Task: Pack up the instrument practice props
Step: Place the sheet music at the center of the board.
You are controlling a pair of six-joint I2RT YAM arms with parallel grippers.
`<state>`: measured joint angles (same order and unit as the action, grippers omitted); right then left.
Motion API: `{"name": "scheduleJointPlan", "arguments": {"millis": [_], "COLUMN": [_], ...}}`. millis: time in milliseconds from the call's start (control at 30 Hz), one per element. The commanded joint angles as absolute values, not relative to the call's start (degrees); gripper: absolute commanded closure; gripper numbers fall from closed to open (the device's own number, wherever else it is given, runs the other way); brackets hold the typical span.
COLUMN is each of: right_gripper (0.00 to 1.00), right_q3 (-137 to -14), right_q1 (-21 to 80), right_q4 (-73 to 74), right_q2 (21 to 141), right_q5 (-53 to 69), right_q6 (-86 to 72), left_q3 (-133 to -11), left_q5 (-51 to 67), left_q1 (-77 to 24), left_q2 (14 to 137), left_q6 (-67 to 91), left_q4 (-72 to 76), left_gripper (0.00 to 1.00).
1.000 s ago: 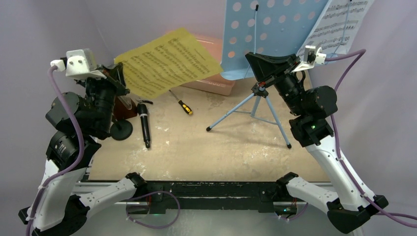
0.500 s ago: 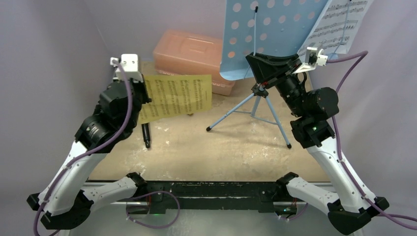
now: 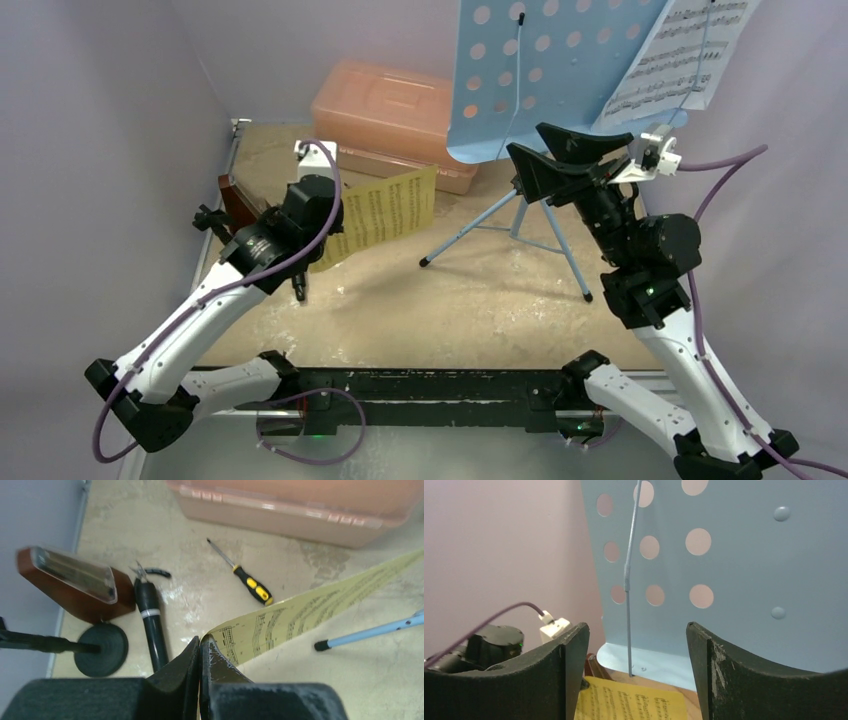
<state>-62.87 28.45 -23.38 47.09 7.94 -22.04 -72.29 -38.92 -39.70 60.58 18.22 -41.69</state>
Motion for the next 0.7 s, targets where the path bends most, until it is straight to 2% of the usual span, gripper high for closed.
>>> {"name": "scheduleJointPlan", "arguments": {"millis": [0, 167, 300, 433, 667], "right_gripper": [0.26, 0.24, 0.23, 0.22, 0.2], "right_q3": [-61.0, -59.0, -57.8, -56.5, -54.7], "right_q1": [28.3, 28.3, 28.2, 28.2, 28.2], "right_q4": [-25.4, -24.3, -23.0, -22.1, -21.2], "right_q2": [44.4, 42.5, 41.3, 39.9, 38.7], "right_q5": [4.5, 1.9, 0.7, -0.7, -0.5], "right_q6": [-19.6, -19.2, -18.4, -18.0, -17.7], "left_q3": [-66.3, -55.0, -49.1, -45.9, -44.8], "left_q5": [-33.1, -13.1, -4.7, -5.4, -19.1], "left_q1": [-36.3, -21.1, -12.2, -8.7, -8.5], "left_q2": [62.0, 61.8, 61.7, 62.1, 59.2], "left_q6": [25.3, 30.2, 34.8, 39.5, 43.6], "left_q4": [-38.7, -29.7, -25.2, -24.7, -31.7], "left_gripper": [1.0, 1.0, 1.0, 1.0, 1.0]}}
